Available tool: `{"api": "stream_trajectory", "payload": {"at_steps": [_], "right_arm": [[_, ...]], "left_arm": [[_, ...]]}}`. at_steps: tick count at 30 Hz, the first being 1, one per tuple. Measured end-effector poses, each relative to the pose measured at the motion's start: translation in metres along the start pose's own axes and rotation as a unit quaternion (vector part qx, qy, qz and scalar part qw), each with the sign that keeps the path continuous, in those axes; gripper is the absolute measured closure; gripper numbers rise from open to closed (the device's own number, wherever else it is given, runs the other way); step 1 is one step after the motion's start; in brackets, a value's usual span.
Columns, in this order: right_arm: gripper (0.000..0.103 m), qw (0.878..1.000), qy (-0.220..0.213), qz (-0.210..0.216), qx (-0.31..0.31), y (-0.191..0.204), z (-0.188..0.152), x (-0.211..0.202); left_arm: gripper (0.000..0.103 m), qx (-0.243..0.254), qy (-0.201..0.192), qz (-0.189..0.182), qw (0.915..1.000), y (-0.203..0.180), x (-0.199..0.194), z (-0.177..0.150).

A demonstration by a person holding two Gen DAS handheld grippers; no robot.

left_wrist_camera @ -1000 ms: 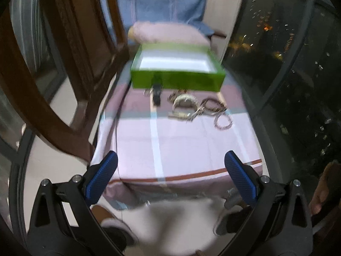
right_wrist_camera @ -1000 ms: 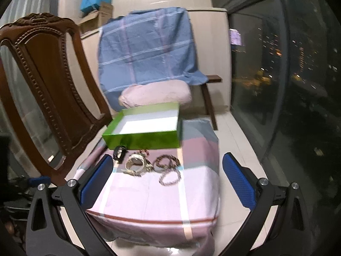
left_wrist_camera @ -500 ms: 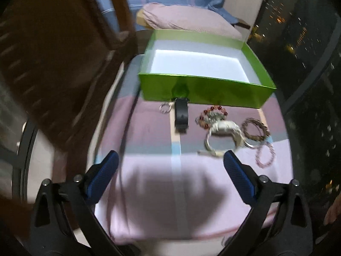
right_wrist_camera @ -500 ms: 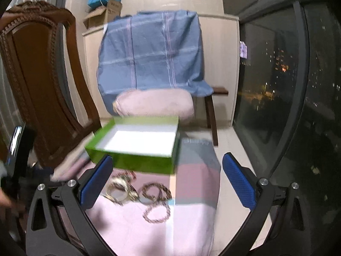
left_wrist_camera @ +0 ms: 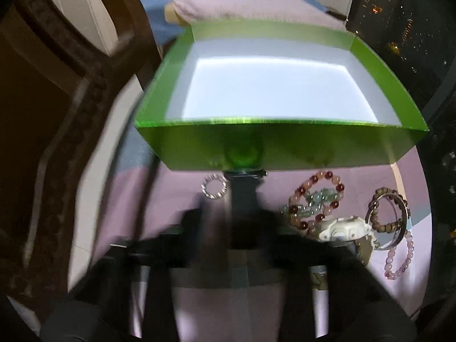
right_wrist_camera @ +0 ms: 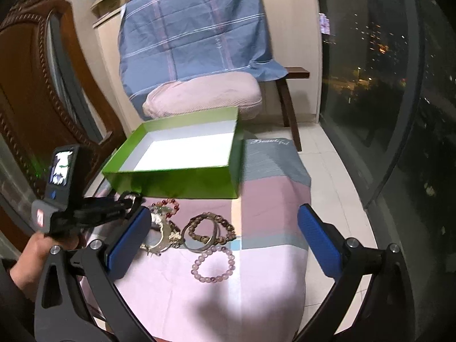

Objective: Organize jewelry
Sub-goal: 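Reach the left gripper down and grasp the black watch strap, then grasp the white watch with the right gripper while the left gripper holds the black watch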

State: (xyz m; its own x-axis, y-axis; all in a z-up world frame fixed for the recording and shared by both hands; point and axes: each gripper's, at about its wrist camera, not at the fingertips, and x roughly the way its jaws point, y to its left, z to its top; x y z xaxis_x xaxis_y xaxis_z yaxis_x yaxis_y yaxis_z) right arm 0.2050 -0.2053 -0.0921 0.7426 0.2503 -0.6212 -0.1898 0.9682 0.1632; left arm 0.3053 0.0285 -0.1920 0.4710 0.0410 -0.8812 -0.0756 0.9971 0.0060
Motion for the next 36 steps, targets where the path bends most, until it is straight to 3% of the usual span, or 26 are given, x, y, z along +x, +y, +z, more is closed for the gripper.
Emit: {"api": "stream_trajectory", "payload": {"at_steps": [5, 13, 21, 27, 30, 33, 36], "right_arm": [[0.003, 1.0, 0.007, -0.001, -0.013, 0.005, -0.004, 0.004], [0.003, 0.999, 0.023, -0.007, -0.031, 0.018, -0.014, 0.015], [0.005, 0.995, 0.061, 0.011, -0.077, 0.058, -0.028, 0.043], [0.024, 0.988, 0.085, 0.008, -0.128, 0.088, -0.021, 0.08], [0.042, 0.986, 0.122, 0.017, -0.113, 0.091, -0.021, 0.106], [0.07, 0.982, 0.156, 0.015, -0.109, 0.095, -0.03, 0.128], [0.088, 0.983, 0.144, 0.009, -0.117, 0.1, -0.033, 0.13]], "left_arm": [[0.087, -0.032, -0.034, -0.021, 0.9987, 0.014, -0.022, 0.0], [0.086, 0.007, -0.167, -0.014, 0.9858, 0.011, -0.127, -0.025], [0.086, 0.032, -0.207, -0.023, 0.9776, 0.012, -0.171, -0.052], [0.086, 0.021, -0.205, -0.036, 0.9779, 0.022, -0.179, -0.06], [0.086, 0.018, -0.204, -0.034, 0.9782, 0.027, -0.179, -0.061], [0.086, 0.011, -0.198, -0.036, 0.9795, 0.032, -0.178, -0.06], [0.086, 0.007, -0.196, -0.038, 0.9799, 0.036, -0.176, -0.06]]}}
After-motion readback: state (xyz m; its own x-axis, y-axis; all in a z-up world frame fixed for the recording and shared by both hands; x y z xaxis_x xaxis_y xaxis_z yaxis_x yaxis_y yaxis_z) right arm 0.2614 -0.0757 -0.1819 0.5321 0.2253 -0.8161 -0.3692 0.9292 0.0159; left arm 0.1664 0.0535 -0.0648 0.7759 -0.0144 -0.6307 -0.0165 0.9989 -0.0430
